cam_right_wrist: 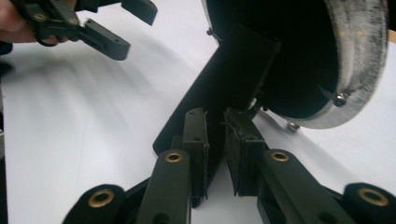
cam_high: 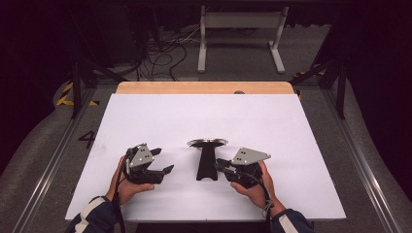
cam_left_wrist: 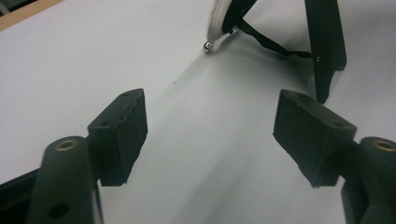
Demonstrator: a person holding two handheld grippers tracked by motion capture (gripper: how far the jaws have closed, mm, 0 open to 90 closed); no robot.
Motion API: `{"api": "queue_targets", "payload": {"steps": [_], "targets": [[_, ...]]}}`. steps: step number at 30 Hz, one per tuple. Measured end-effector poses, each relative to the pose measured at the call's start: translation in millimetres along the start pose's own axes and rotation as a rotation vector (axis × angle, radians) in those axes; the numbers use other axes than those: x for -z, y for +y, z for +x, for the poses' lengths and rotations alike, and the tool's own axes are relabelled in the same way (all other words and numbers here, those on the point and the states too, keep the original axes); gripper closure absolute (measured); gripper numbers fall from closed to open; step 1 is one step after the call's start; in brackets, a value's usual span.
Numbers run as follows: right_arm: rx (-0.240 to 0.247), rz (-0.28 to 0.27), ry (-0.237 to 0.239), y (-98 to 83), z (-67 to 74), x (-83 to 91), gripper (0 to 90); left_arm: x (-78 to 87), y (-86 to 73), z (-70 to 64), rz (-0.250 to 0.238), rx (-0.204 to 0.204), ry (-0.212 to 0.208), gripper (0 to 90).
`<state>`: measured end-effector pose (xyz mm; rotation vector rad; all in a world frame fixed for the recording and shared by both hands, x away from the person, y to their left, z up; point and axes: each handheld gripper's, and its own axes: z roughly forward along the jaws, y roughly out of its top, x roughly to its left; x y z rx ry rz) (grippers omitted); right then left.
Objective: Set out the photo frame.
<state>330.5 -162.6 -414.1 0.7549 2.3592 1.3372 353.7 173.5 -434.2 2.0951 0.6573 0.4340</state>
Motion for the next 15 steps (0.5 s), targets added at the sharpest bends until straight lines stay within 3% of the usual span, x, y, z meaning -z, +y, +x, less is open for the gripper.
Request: {"api": "queue_targets", "payload": {"steps": [2,5,15], "targets": [[-0.019,-0.017,0.016,-0.2,1.0,-1.2,78.5,-0.5,2.0,2.2,-0.001,-0.012,-0.016,35.5],[-0.022,-0.008,0.003,-0.8,7.1,-5.2,79.0,-2.2,6.9,4.6,-0.014,-0.022,-0.019,40.8],[-0.005,0.030,-0.035,-1.2,30.1,-24.9,80.7,-30.8,35.5,3.7,-0.051,-0.060,-0.064,42.1]]}}
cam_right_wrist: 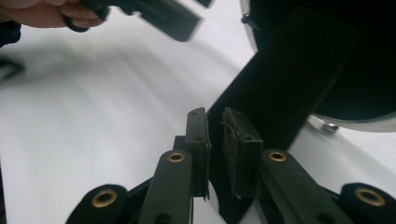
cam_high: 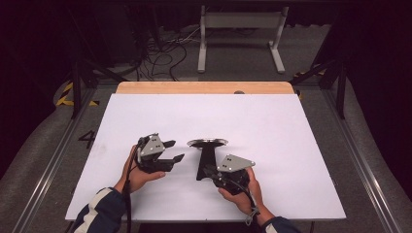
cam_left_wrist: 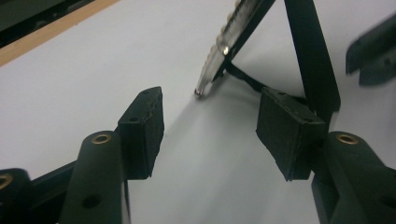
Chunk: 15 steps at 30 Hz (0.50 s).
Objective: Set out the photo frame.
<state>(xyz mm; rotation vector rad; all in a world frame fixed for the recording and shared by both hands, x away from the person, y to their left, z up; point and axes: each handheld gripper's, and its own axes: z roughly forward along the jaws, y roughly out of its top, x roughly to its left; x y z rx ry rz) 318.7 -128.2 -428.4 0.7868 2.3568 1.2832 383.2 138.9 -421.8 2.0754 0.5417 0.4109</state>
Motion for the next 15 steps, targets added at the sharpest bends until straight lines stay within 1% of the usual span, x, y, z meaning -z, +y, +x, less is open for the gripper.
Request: {"api": "queue_targets", "payload": {"steps": [2,3,5,6,8,10,12,15], "targets": [[-0.001,0.007,-0.007,-0.2,4.0,-5.3,80.7,-9.1,3.6,-0.4,0.006,-0.018,0.010,41.4],[-0.008,0.011,-0.011,-0.5,6.0,-8.2,80.7,-16.0,5.6,1.3,0.011,-0.016,0.001,41.4],[-0.005,0.027,-0.016,-0.4,12.2,-15.0,80.2,-23.7,8.4,4.3,0.012,-0.019,0.001,39.9],[-0.004,0.030,-0.010,0.2,13.8,-16.9,80.2,-26.9,9.9,6.3,0.009,-0.015,-0.009,39.9],[-0.005,0.035,-0.012,1.8,16.8,-21.1,80.2,-33.3,12.8,10.3,-0.003,-0.001,-0.020,40.1],[-0.002,0.047,-0.024,1.2,18.6,-25.7,80.4,-38.1,13.5,12.2,-0.014,-0.003,-0.032,42.3],[-0.006,0.058,-0.031,0.5,19.7,-30.1,80.7,-44.4,14.1,12.5,-0.005,-0.015,-0.047,42.5],[0.002,0.064,-0.039,0.3,22.4,-34.7,82.1,-52.2,16.0,10.7,-0.011,-0.018,-0.063,43.8]]}}
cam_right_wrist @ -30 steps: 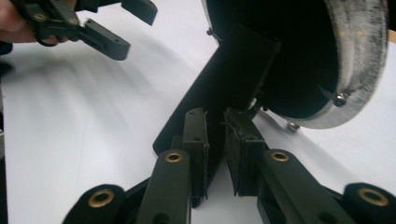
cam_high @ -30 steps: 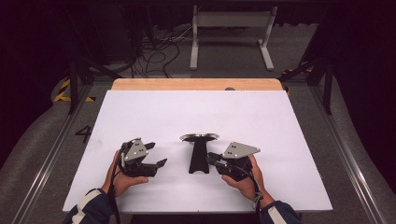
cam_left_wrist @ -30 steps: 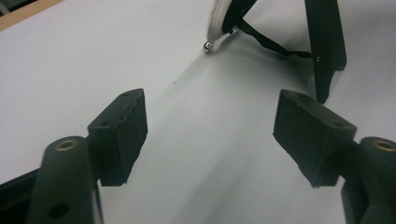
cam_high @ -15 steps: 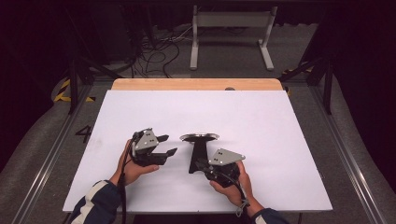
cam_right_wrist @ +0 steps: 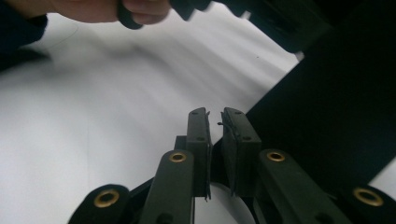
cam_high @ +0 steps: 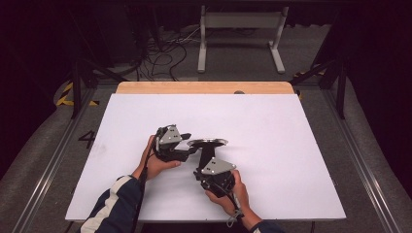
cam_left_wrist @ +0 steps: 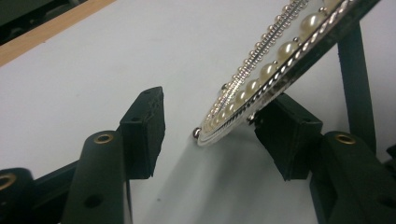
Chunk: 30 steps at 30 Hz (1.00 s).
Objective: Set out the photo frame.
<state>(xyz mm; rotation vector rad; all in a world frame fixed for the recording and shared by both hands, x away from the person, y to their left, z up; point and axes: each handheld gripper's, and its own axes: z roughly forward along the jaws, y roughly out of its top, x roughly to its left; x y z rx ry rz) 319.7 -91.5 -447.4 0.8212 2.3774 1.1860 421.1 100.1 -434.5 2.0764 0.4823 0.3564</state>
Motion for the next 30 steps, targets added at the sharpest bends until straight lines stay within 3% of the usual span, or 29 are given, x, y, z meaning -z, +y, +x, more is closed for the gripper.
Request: {"api": "queue_targets", "payload": {"steps": [5,9,13,17,20,23,26,30], "targets": [[0.007,0.007,-0.026,2.9,8.3,-3.4,80.9,-10.2,2.7,-3.1,0.004,-0.008,-0.004,46.7],[0.046,0.023,-0.046,4.9,18.3,-10.9,81.2,-14.9,5.5,-7.5,0.020,-0.024,0.001,51.0],[0.026,0.033,-0.060,3.3,18.2,-14.8,83.9,-15.0,7.1,-11.7,0.016,-0.050,-0.001,60.2],[0.042,0.053,-0.096,3.4,22.0,-12.3,85.6,-14.0,6.7,-12.9,0.024,-0.066,0.008,61.8],[0.015,0.064,-0.102,1.8,21.5,-12.7,88.0,-13.3,5.3,-13.5,0.021,-0.067,0.014,62.5],[0.021,0.077,-0.115,2.0,23.7,-12.3,88.0,-10.6,4.4,-15.0,0.029,-0.076,0.022,63.8],[0.032,0.070,-0.107,1.7,25.8,-12.0,86.8,-7.9,4.8,-18.2,0.043,-0.089,0.040,66.7],[0.036,0.041,-0.098,4.8,30.1,-14.7,85.9,-6.7,5.0,-27.3,0.045,-0.122,0.097,75.9]]}}
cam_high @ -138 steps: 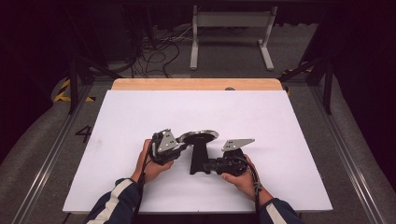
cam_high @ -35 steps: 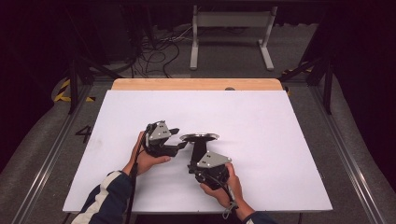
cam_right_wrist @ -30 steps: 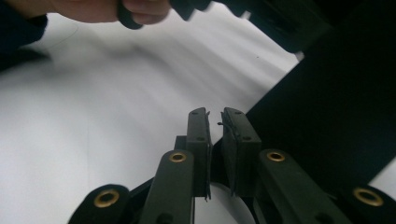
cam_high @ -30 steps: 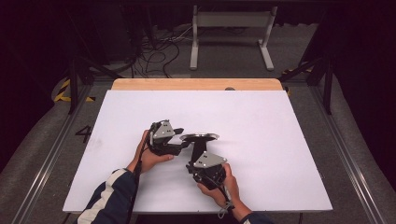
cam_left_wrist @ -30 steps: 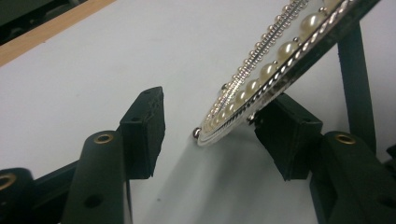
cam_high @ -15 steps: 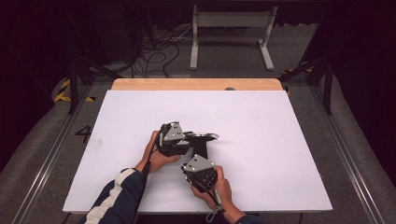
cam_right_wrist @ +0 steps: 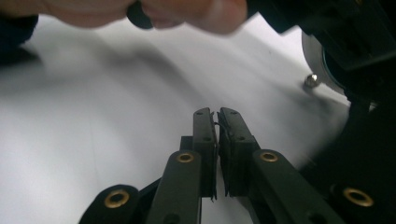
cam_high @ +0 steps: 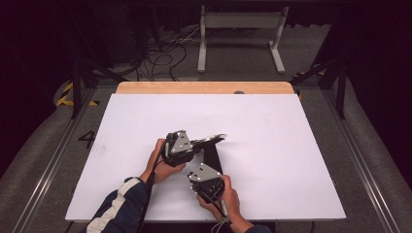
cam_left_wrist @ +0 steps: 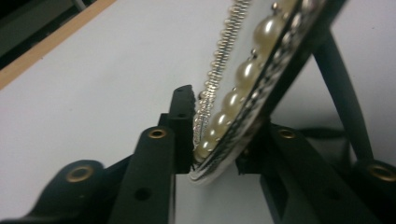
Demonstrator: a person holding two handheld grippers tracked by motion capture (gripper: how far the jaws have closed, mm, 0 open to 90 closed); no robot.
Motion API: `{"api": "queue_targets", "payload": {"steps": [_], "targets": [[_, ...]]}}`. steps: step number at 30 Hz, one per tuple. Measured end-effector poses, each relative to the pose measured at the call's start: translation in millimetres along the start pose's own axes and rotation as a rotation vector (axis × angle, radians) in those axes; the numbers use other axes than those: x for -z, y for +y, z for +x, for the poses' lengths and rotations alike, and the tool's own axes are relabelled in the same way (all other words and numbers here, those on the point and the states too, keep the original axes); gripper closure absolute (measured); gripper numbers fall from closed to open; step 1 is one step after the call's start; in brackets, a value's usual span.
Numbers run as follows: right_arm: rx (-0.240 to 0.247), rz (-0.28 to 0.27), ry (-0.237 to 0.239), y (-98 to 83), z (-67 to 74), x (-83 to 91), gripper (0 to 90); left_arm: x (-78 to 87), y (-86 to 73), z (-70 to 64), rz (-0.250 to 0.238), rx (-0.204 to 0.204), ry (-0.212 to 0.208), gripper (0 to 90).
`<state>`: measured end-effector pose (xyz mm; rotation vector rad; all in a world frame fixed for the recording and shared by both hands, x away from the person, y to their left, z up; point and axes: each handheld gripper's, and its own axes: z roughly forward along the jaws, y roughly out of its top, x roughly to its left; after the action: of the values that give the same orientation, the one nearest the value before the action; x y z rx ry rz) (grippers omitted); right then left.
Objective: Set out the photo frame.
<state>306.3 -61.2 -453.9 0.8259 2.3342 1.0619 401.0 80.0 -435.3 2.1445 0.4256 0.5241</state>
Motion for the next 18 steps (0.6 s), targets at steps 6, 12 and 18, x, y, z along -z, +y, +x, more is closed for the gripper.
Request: {"api": "queue_targets", "payload": {"steps": [6,12,18], "targets": [[0.015,0.015,-0.043,0.0,0.9,-7.7,87.3,1.1,-1.8,-2.6,-0.007,0.006,0.012,75.9],[-0.014,0.039,-0.075,-5.0,-11.4,-5.2,90.0,3.0,-2.7,-3.7,0.002,0.008,0.019,76.0],[-0.031,0.046,-0.042,-12.7,-21.6,-0.2,90.0,2.6,-2.4,-4.7,0.000,0.009,0.018,75.9]]}}
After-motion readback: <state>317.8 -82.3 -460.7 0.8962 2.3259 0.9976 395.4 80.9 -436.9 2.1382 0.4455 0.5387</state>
